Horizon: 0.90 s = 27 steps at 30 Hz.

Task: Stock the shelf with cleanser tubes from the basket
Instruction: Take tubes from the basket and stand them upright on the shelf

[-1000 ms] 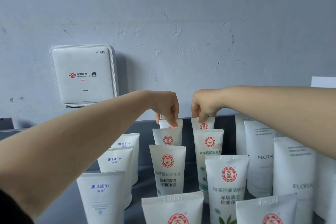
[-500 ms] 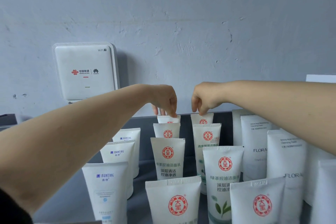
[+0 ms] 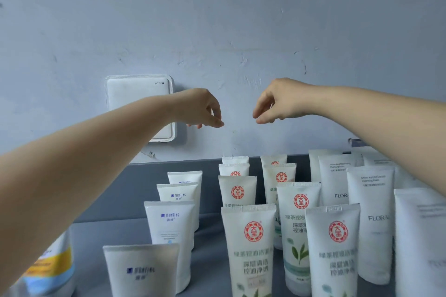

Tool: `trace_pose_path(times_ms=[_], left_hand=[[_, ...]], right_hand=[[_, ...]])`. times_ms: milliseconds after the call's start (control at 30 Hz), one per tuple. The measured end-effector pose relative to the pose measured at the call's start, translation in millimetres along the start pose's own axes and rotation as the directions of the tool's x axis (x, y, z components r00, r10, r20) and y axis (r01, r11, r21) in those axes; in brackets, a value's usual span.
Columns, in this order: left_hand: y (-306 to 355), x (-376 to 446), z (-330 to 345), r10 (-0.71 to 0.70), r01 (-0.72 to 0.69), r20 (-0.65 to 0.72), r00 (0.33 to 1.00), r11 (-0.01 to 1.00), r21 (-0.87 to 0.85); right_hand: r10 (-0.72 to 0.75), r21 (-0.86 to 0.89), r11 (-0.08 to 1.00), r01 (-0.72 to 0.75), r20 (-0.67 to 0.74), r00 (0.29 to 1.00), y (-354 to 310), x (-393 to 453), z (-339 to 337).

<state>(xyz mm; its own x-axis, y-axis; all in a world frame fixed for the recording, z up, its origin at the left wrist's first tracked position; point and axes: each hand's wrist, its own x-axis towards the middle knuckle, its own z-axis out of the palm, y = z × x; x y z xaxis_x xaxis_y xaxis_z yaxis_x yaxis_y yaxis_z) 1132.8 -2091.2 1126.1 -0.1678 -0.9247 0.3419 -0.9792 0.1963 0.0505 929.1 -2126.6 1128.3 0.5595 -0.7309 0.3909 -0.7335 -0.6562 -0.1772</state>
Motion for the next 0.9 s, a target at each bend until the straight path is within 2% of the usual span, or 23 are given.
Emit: trace_pose_path(times_ms=[200, 500, 700, 900], left_hand=[[-4.1, -58.4, -11.6, -0.023, 0.034, -0.128, 0.991, 0.996, 0.082], [-8.4, -171.0, -49.6, -0.203, 0.227, -0.189, 0.961, 0.967, 0.117], [-12.5, -251.2, -62.9, -0.352, 0.379, -0.229, 0.908, 0.921, 0.089], [-29.9, -323.6, -51.3, -0.437, 0.466, -0.233, 0.869, 0.881, 0.084]], right_hand=[[-0.042, 0.096, 0.994, 0.051, -0.088, 0.995, -51.2, -26.9, 5.9], [-0.291, 0.175, 0.932, 0.316, -0.154, 0.944, -147.6, -55.3, 13.9], [-0.410, 0.230, 0.875, 0.427, -0.118, 0.904, -205.4, -83.9, 34.0], [-0.466, 0.242, 0.847, 0.473, -0.088, 0.880, -239.6, -110.6, 64.6]])
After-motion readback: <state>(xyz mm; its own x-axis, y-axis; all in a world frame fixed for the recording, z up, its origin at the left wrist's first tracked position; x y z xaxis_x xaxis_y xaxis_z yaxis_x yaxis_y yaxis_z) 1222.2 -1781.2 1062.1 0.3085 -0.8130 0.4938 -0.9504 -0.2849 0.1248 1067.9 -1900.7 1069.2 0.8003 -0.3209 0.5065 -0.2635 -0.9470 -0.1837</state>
